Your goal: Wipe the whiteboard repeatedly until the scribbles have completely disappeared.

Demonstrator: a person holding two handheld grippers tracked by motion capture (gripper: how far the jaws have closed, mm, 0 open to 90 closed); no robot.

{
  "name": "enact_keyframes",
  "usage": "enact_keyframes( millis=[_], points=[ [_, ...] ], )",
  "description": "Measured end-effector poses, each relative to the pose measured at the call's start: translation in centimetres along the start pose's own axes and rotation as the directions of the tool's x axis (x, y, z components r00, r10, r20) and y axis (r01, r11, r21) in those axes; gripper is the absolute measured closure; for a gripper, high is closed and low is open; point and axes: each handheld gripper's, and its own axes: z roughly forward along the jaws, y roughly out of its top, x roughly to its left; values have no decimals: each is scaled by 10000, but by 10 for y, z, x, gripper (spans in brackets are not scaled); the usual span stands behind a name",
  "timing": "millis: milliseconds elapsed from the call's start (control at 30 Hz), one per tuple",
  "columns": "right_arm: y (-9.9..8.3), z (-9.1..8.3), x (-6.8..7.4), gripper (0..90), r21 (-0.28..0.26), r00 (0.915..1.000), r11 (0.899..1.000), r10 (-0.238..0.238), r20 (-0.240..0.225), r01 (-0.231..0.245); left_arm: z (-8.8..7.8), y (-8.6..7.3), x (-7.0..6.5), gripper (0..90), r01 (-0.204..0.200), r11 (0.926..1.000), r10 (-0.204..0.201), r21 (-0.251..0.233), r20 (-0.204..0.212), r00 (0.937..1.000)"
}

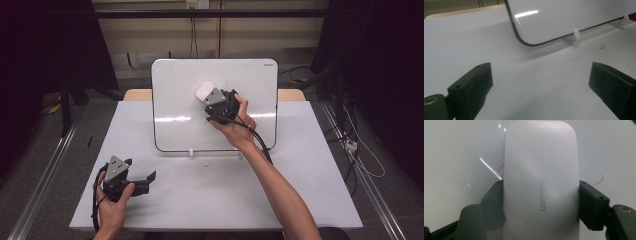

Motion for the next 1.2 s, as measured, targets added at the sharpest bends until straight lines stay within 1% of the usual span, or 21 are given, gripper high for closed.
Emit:
enact_keyframes(
  millis=[100, 167, 200, 267, 300, 433, 467, 500, 533, 567, 600, 700, 733, 800, 900, 1067, 1200],
  points=[
    [2, 0, -11, 317, 53, 9998, 9998, 183, 67, -184, 0, 0, 1, 52, 30, 10000, -30, 7, 1, 10000],
    [3, 1, -20, 317, 71, 9989, 9990, 435, 190, -436, -1, 0, 1, 52, 30, 10000, -30, -12, -2, 10000],
    [3, 1, -25, 316, 117, 9985, 9985, 525, 141, -527, -1, 0, 1, 52, 49, 10000, -49, -38, 0, 10000],
    [3, 1, -34, 316, 170, 9976, 9978, 639, 283, -644, -2, 0, 1, 51, 49, 10000, -49, -50, 10, 10000],
    [3, 0, -39, 317, 185, 9967, 9970, 748, 313, -754, -2, 0, 1, 52, 55, 10000, -55, -51, -8, 10000],
    [-1, -2, -56, 316, 237, 9917, 9937, 1080, 703, -1098, -2, -1, 1, 52, 49, 10000, -49, -19, -16, 10000],
    [-3, -3, -60, 317, 222, 9900, 9925, 1184, 761, -1204, -2, -1, 1, 52, 53, 10000, -53, -21, -14, 10000],
    [-4, -4, -62, 317, 189, 9894, 9916, 1264, 711, -1281, -1, -1, 2, 52, 42, 10000, -42, -16, -30, 10000],
    [-5, -5, -61, 317, 185, 9894, 9916, 1263, 722, -1279, -1, -1, 2, 52, 47, 10000, -47, -13, -39, 10000],
    [-4, -6, -59, 316, 200, 9896, 9927, 1168, 842, -1189, -1, -1, 2, 52, 43, 10000, -43, -3, -26, 10000],
    [-4, -6, -57, 317, 286, 9908, 9937, 1058, 848, -1086, -1, 0, 1, 52, 32, 10000, -32, 5, -31, 10000],
    [-8, -5, -49, 317, 371, 9926, 9937, 1030, 643, -1055, -1, 0, 1, 52, 56, 10000, -56, -28, -37, 10000],
    [-9, -5, -45, 317, 365, 9940, 9948, 929, 582, -951, -1, 0, 0, 52, 43, 10000, -44, -28, -53, 10000],
    [-11, -6, -36, 317, 336, 9951, 9954, 877, 465, -893, -1, 0, 0, 52, 16, 10000, -16, -10, -31, 10000],
    [-14, -6, -22, 317, 300, 9976, 9976, 608, 333, -618, -1, 0, 0, 52, 6, 10000, -6, 10, -32, 10000],
    [-17, -8, -2, 317, 231, 9995, 9993, 282, 116, -285, 0, 0, 0, 52, -12, 10000, 12, 32, -38, 10000],
    [-18, -9, 16, 317, 196, 9999, 9997, -149, 6, 149, 0, 0, -1, 52, -32, 10000, 32, 25, -40, 10000]
  ],
)
